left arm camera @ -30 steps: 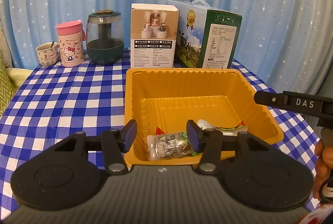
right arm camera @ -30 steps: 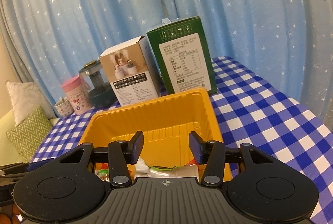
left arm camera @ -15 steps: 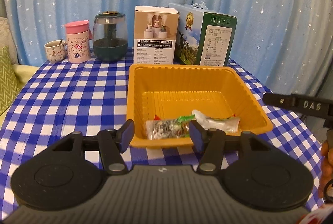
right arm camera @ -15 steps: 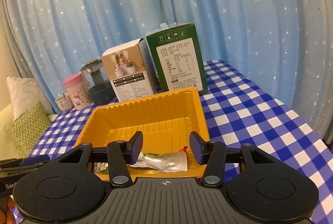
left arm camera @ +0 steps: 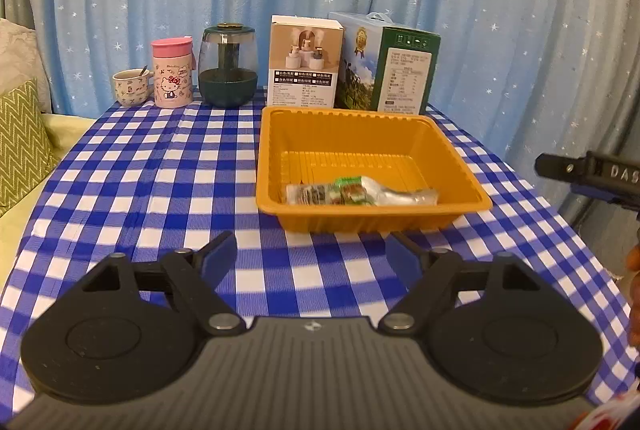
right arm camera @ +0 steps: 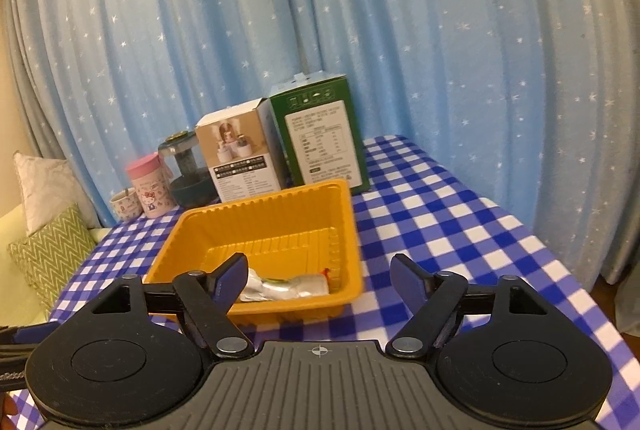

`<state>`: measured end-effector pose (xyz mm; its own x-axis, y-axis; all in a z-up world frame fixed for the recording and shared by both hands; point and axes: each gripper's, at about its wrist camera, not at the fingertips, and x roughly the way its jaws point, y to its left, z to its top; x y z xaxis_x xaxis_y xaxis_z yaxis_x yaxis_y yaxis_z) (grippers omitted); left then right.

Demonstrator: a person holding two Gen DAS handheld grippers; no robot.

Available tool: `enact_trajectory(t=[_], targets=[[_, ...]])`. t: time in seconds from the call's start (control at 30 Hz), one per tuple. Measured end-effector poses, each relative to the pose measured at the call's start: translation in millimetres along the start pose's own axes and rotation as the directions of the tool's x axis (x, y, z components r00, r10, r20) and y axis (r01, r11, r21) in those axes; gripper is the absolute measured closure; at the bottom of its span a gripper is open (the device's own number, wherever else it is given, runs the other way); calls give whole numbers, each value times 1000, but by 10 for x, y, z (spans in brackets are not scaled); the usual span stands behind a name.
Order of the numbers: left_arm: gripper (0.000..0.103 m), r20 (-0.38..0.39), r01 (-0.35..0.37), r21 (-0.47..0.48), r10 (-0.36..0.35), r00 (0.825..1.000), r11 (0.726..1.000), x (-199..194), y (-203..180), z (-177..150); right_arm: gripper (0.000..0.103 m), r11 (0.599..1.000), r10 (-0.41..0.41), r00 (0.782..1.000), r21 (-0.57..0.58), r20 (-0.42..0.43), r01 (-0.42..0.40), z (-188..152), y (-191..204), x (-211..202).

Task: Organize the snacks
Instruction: 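Move both tools back toward the red candies on the table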

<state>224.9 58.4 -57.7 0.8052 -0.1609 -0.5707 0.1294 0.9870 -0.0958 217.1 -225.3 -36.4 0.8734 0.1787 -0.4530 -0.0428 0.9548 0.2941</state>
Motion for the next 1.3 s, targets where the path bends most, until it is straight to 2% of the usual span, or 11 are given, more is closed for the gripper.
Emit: enact_trajectory(t=[0.17,0.43,0.63,0.83,1.03,1.3], targets=[[13,13,-6,28,6,1000,1000,-201,-84,-185,23,999,-12,1000,33,17,12,-134,-171,-301],[12,-8,4,34,-4,1000,999,-402,-202,-475,22,1000,-12,1000,20,5,12,-508,-272,-672],[11,-46,4,8,-4,999,1000,-482,-204,-742,22,999,21,996,-23,-85,-23,-897,-203,-810],[11,-75,-11,30,13,997,999,-450,-189,-904,22,989,56,989,-130,-137,-74,-1140,34,-791],[11,-56,-36,17,37,998,999,-432,-127,-896,22,974,77,978,-194,-193,-115,-1312,208,-640],[11,-65,-26,3,26,998,1000,-342,-141,-886,25,990,57,964,-112,-258,-88,-1403,174,-435]])
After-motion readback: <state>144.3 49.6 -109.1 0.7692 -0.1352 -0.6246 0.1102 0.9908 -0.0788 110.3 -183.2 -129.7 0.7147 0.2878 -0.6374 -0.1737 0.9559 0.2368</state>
